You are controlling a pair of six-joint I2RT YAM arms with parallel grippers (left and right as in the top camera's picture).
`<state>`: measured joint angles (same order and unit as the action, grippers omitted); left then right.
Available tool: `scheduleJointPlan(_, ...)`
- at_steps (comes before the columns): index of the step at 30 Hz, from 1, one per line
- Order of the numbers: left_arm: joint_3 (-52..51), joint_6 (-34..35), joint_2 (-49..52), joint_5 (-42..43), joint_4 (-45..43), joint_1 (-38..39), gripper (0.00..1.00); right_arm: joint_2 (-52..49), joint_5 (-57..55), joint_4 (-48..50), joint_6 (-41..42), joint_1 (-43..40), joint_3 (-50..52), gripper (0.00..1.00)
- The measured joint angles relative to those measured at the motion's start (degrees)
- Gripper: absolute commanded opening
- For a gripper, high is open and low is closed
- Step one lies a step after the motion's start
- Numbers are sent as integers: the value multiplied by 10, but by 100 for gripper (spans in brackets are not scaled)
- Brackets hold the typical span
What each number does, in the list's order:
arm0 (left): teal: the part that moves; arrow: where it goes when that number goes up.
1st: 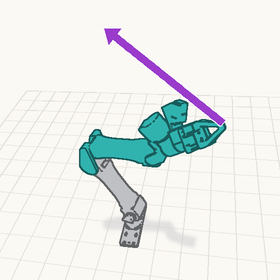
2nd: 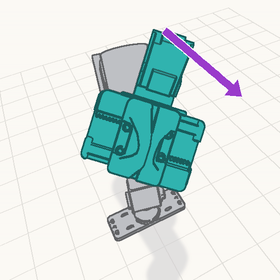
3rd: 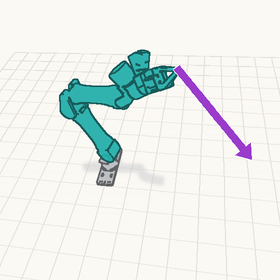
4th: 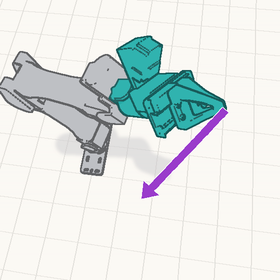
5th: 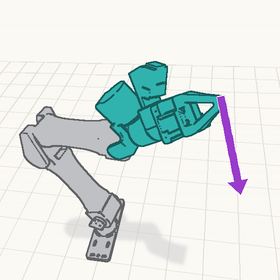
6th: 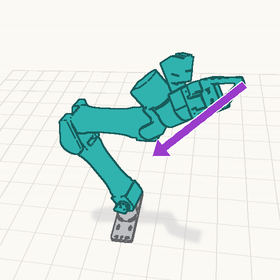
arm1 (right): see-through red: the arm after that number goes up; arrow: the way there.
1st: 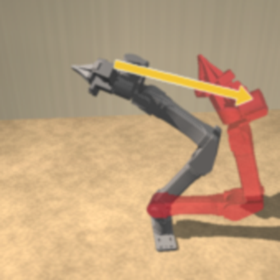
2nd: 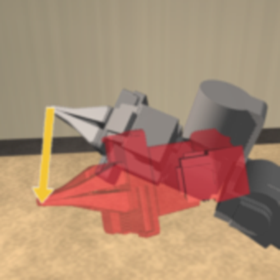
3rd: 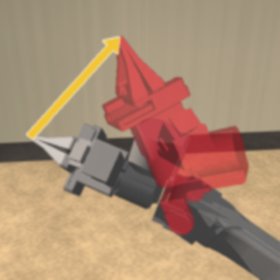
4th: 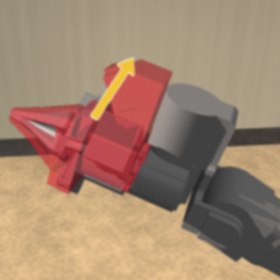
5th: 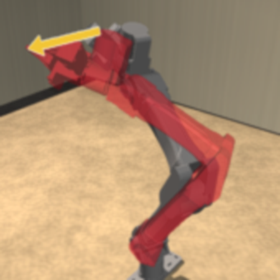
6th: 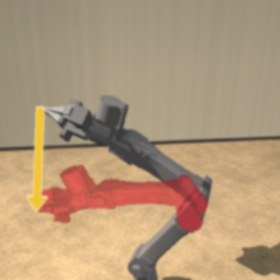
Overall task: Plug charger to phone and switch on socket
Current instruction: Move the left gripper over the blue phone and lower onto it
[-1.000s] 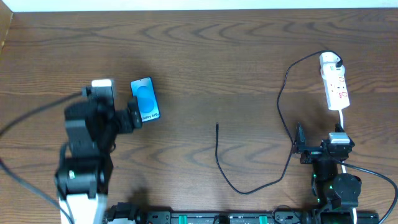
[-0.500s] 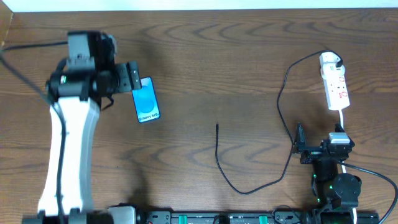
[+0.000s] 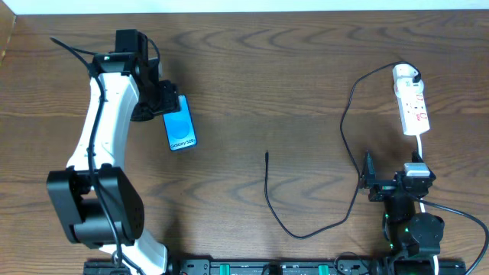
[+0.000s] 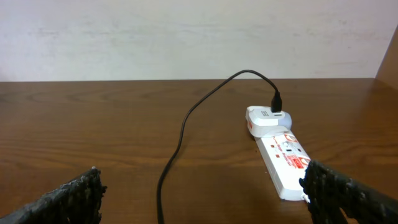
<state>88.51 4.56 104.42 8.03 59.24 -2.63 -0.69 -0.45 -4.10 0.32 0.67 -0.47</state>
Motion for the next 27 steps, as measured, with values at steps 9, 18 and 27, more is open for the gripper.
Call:
scheduleJointPlan(9, 0, 3, 11, 4, -12, 7, 98, 0, 0, 0, 0, 0, 0, 99)
scheduleJointPlan(18, 0, 21, 54, -9, -47, 31, 98, 0, 0, 0, 0, 0, 0, 99)
scheduleJointPlan(27, 0, 31, 127, -11, -73, 31, 98, 0, 0, 0, 0, 0, 0, 99)
